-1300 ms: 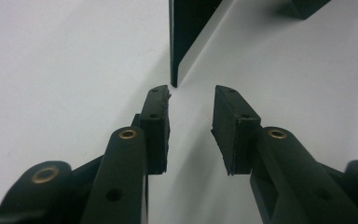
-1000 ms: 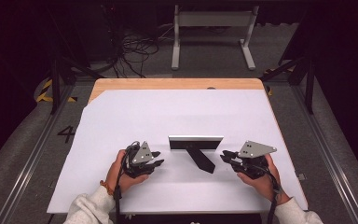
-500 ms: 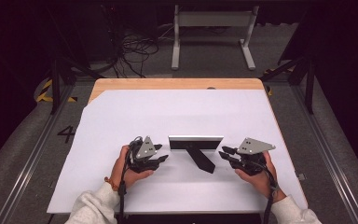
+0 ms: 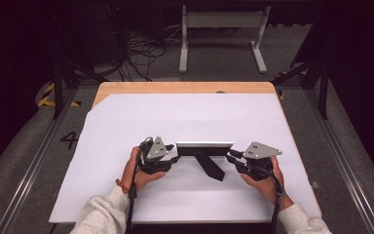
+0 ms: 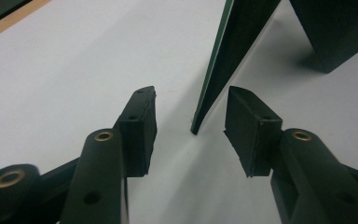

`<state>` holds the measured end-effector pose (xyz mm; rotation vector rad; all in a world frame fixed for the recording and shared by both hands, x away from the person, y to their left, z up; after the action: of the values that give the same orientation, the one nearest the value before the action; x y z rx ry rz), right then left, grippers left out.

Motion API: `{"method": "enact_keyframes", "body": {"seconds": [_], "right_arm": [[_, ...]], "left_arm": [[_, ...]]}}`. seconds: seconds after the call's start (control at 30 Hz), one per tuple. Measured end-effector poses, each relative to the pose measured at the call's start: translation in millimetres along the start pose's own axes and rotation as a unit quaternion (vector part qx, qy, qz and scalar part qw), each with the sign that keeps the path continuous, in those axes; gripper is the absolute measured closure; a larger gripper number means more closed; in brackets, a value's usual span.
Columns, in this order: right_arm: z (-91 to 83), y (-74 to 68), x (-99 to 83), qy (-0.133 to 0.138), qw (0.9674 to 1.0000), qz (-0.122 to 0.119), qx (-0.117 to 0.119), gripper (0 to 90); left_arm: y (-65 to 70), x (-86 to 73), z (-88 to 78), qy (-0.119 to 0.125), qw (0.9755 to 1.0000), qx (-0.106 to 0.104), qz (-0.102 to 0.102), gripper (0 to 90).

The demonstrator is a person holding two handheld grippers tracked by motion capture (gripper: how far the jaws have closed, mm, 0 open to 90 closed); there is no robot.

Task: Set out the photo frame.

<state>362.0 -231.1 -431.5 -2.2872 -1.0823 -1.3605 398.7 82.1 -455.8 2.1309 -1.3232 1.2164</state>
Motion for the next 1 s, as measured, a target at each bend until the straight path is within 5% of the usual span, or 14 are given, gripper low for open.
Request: {"method": "enact_keyframes", "body": {"seconds": [0.1,0.43,1.0], "right_arm": [[-5.4,8.1,-2.4,0.005,0.9998,0.020,-0.006,73.8],[-0.7,15.8,0.4,0.021,0.9992,0.034,0.001,78.5],[3.6,6.0,1.7,0.012,0.9998,0.013,0.013,78.8]], "left_arm": [[-1.3,1.1,1.0,0.003,1.0000,-0.008,0.001,56.1],[1.5,7.1,6.1,0.007,0.9997,-0.021,0.010,64.9],[3.7,10.2,6.6,0.007,0.9992,-0.036,0.018,74.2]]}}
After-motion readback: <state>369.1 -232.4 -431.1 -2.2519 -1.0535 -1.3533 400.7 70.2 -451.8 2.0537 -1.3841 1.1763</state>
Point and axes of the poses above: each handheld gripper's, and its own axes: z roughly forward along the jaws, x roughly out of its top, y roughly to its right, the point moved 2 cm from there along z, roughly forward along the jaws
